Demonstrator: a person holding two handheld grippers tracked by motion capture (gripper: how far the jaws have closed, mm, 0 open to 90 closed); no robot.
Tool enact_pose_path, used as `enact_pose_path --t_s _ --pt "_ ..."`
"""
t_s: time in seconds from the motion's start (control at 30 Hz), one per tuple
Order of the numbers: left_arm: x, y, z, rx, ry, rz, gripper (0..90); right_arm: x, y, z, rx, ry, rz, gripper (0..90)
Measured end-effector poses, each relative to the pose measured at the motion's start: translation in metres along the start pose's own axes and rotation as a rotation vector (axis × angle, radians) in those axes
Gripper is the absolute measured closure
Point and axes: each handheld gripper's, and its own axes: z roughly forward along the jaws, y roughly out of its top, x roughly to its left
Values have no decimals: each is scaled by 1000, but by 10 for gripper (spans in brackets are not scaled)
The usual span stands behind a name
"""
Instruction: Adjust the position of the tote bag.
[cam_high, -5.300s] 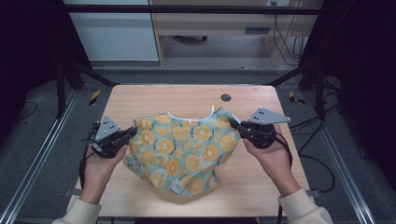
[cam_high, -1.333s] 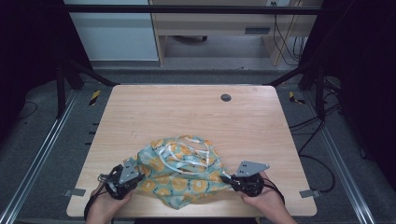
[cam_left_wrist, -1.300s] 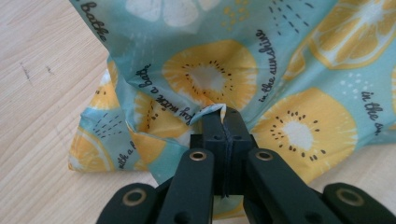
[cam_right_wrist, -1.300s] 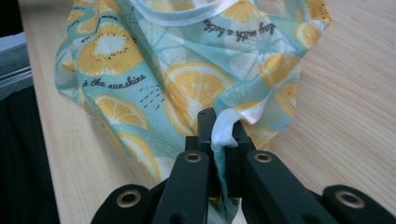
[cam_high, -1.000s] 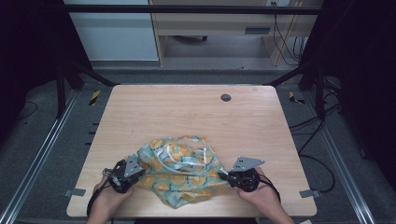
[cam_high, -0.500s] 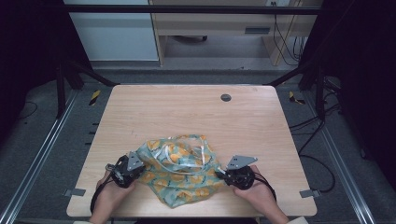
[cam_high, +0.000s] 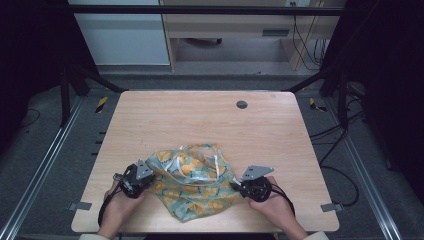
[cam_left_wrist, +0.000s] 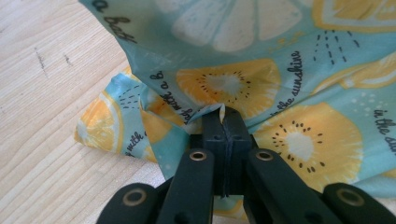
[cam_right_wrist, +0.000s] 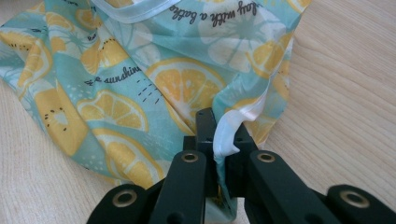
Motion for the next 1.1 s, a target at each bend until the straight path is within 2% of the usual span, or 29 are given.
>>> enact_pose_path --t_s 0.2,0.3,0.33,0.37,0.4,0.5,0.53,0.63,0.77,0.93,1.03,1.1 --pt "2 2 4 -2 -1 -19 900 -1 -1 2 5 -5 1 856" --pt "4 1 1 -9 2 -34 878 -1 -1 0 -7 -26 3 783" --pt "4 1 0 -19 1 -44 847 -1 -1 -2 -12 -38 8 746" --pt "5 1 -2 -18 7 -56 732 -3 -1 -6 -29 -51 26 651" --pt "5 1 -4 -35 18 -74 732 -3 -1 -6 -29 -51 26 651" --pt "6 0 -10 -71 26 -114 533 -5 -3 -13 -49 -77 48 500" --pt "5 -1 -12 -76 17 -124 454 -5 -4 -18 -57 -94 49 407" --pt "1 -3 -21 -96 19 -121 389 -3 -4 -24 -70 -100 54 344" --pt "-1 -4 -33 -141 21 -144 303 1 -2 -37 -100 -88 60 235" --pt "1 -1 -47 -202 33 -161 272 4 7 -44 -132 -84 62 224" --pt "4 1 -59 -260 32 -182 261 6 13 -47 -151 -74 69 227" --pt "7 5 -66 -284 34 -178 261 6 16 -48 -165 -65 76 235"
